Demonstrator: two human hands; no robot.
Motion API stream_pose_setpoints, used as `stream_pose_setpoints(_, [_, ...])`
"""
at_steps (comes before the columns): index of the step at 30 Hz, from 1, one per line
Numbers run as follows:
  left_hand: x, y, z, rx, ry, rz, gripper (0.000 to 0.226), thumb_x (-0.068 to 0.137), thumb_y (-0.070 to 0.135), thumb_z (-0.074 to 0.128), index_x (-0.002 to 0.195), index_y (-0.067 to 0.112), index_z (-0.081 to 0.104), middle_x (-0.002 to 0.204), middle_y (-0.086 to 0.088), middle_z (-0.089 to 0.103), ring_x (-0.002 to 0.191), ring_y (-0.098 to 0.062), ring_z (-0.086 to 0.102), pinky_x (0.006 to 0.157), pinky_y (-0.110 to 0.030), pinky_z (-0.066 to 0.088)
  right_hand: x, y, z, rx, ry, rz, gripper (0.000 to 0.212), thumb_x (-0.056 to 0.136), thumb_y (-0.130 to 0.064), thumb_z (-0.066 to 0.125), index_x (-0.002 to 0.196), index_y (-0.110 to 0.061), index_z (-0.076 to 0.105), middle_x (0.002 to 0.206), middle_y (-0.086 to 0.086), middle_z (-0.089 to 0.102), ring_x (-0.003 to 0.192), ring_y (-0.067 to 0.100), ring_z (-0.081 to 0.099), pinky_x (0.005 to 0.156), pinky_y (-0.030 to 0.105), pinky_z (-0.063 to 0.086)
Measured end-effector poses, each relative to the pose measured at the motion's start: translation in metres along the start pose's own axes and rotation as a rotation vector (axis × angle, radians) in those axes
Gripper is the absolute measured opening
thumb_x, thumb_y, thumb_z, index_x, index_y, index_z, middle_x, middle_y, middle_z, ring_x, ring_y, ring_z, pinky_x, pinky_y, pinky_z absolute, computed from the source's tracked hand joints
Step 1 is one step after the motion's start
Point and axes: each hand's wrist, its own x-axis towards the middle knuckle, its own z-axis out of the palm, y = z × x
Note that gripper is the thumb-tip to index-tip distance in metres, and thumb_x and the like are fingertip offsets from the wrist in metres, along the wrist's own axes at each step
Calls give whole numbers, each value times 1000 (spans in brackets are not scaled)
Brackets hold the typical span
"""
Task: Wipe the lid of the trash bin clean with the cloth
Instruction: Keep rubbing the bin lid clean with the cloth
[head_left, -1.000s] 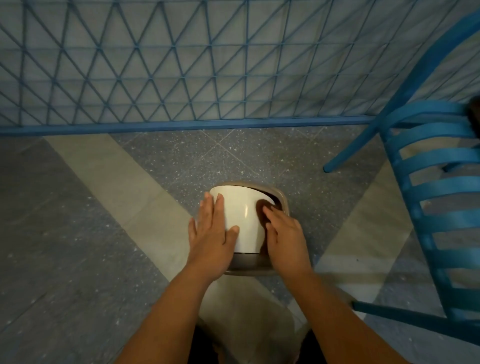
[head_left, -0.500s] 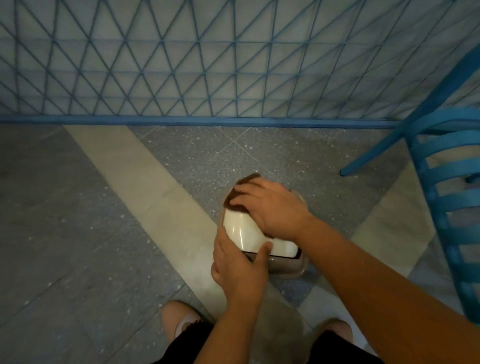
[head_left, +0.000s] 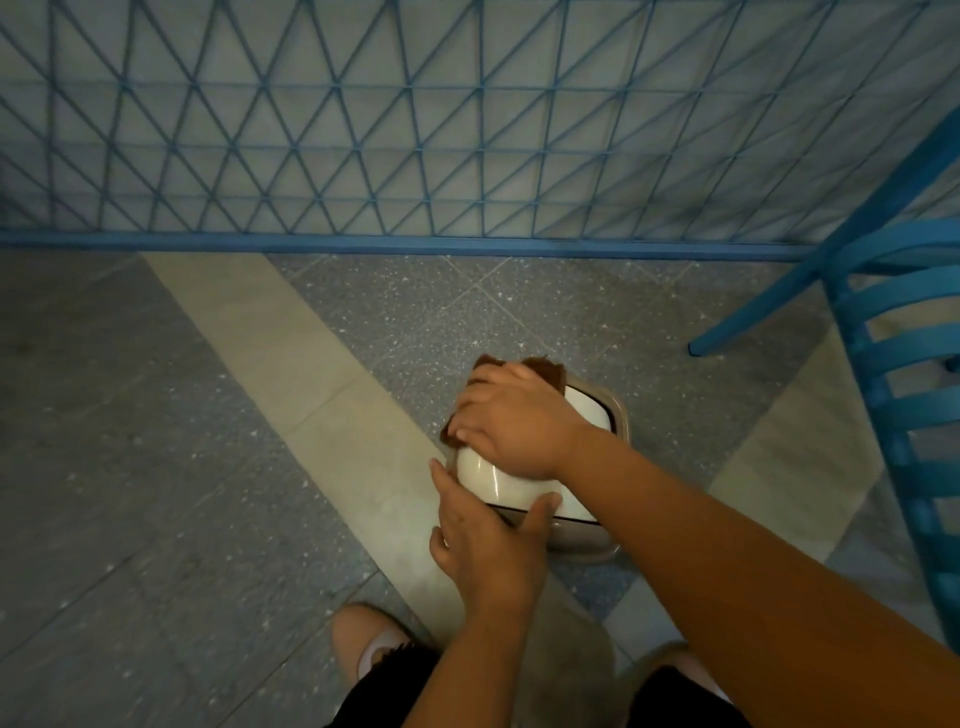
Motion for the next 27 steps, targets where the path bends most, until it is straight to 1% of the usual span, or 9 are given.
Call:
stream_pose_setpoints(3, [0,-2,1,46,5,41,111,66,64,70,149,27,6,154,4,27,139,-17,26,113,-43,14,1,9,7,165,151,236,34,98,-37,36,121,-33,61,133,-10,53,129,15,34,105,34,19])
stream_pose_setpoints(7, [3,-5,3,94,13,65,105,68,67,65,148,28,10,152,2,28,137,-19,28,113,-44,20,-28,19,21,358,322,569,39,99,-38,34,137,-37,44,144,-8,44,134,17,33,111,39,21])
stream_pose_setpoints(9, [7,-5,2,99,-17,72,105,68,65,67,148,28,10,151,2,29,136,-19,29,112,-44,21,-44,18,28,448,355,669,40,100,-35,34,139,-37,41,148,-9,40,138,17,28,115,41,20])
stream_pose_setpoints(12, [15,-4,-3,104,-113,90,106,68,62,70,147,28,9,149,2,30,135,-20,31,113,-46,23,-66,22,30,600,453,731,38,100,-20,40,135,-30,49,144,-6,46,134,18,32,112,30,23])
stream_pose_setpoints(14, [26,-2,-10,142,-174,150,104,68,60,71,146,27,12,147,0,33,132,-22,34,110,-49,28,-78,32,26,627,448,787,39,98,-13,43,133,-27,52,139,-2,52,127,19,40,104,27,29])
stream_pose_setpoints(16, [41,2,-19,186,-203,215,105,68,59,72,147,24,13,149,-1,32,134,-24,34,108,-50,31,-88,45,23,577,369,835,39,98,-12,44,135,-24,51,135,3,56,123,22,46,103,31,35])
stream_pose_setpoints(21, [60,5,-38,161,-70,368,101,70,43,78,149,27,16,157,3,16,140,-23,25,111,-45,30,-110,46,38,468,166,851,45,97,-13,44,142,-17,41,125,13,61,111,27,53,100,39,42])
stream_pose_setpoints(24, [63,-1,-42,181,-175,341,95,72,62,66,148,27,19,154,2,25,139,-22,28,114,-45,25,-114,33,52,525,221,896,51,97,-14,45,146,-17,32,139,12,51,124,29,46,107,39,35])
stream_pose_setpoints(27, [66,-8,-40,351,-194,308,98,75,73,50,150,25,8,158,3,12,144,-18,11,117,-48,7,-107,24,60,576,279,945,52,98,-14,44,148,-17,28,145,10,44,132,28,39,111,42,32])
